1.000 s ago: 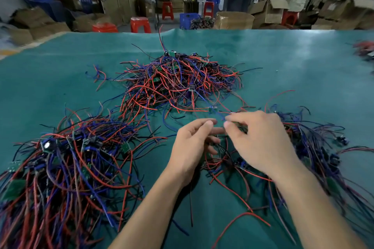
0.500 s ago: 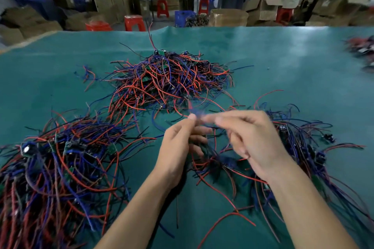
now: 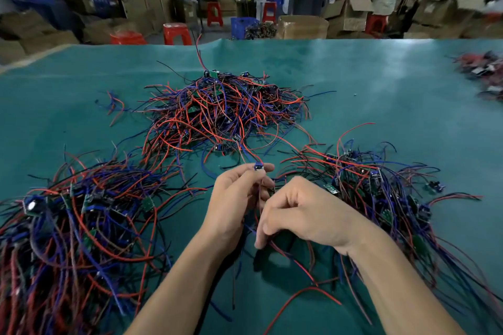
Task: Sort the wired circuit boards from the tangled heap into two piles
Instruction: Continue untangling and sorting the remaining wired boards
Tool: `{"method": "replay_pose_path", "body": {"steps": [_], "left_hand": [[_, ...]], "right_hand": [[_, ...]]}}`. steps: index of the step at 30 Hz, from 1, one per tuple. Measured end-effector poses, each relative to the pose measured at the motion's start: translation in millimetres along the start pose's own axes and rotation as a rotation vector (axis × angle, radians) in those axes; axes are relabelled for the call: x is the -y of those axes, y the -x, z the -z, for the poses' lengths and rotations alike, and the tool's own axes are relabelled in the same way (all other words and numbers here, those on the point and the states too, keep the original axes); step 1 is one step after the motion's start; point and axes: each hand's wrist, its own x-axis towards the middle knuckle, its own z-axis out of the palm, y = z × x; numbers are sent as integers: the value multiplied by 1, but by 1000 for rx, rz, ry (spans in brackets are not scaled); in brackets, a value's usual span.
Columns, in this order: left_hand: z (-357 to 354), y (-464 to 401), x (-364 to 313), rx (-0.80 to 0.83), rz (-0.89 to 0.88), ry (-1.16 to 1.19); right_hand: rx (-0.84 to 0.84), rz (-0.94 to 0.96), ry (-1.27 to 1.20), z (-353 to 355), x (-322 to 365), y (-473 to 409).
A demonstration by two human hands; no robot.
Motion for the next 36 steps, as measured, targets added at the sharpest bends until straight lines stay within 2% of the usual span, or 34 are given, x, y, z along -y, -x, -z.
{"method": "replay_pose_path", "body": {"steps": [2,3,8,13,17,24,30,36], "left_hand": [[1,-1,0,7,2,5],[1,-1,0,12,4,6],[3,0,1,100,-50,-76],[3,5,2,170,-154,-249],[0,8,1,205,-147,-312],[-2,8,-1,162,-101,-215],[-4,3,4,71,-63,-87],[2,0,0,72,-38,34]], "right_hand": [[-3,-4,-7,0,2,0],[-71,-18,-9,2,1,0],[-642,-49,110,12,-16,-9],[-814,-44,-58,6,-21,-16],[-747,-69,-121,8,-20,-14],[-616,-26,-429,12,-11,-9],[-607,252,-855,32,-3,1],[-607,206,-1203,38,2,4]]}}
